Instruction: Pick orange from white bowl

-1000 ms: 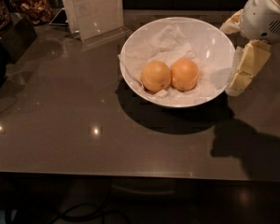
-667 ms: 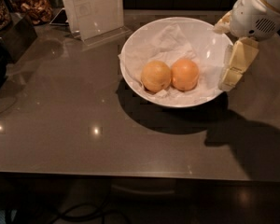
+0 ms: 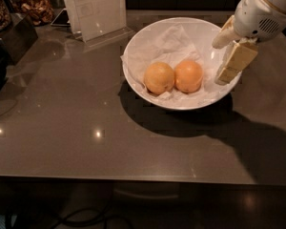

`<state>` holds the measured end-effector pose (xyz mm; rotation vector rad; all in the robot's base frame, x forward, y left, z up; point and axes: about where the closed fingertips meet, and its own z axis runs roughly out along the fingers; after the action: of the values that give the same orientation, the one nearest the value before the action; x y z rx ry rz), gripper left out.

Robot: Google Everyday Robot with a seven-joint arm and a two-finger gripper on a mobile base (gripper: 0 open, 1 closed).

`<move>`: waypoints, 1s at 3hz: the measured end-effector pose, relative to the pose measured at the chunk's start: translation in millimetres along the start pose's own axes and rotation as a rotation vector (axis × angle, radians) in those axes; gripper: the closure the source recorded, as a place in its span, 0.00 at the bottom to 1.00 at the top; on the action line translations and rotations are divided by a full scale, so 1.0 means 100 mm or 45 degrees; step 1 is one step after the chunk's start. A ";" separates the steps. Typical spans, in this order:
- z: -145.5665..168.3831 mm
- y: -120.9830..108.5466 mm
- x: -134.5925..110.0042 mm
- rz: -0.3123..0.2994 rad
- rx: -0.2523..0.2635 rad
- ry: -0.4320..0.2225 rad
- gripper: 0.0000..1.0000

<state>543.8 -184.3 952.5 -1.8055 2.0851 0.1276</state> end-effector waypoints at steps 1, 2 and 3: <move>0.19 -0.16 -0.09 -0.031 -0.050 -0.041 0.15; 0.45 -0.33 -0.23 -0.073 -0.117 -0.090 0.14; 0.66 -0.43 -0.29 -0.076 -0.172 -0.128 0.17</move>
Offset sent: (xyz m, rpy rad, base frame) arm 0.0653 0.0462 -0.0439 0.0955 0.1240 0.1714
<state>602.9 -144.3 908.3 -1.8953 1.9937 0.3430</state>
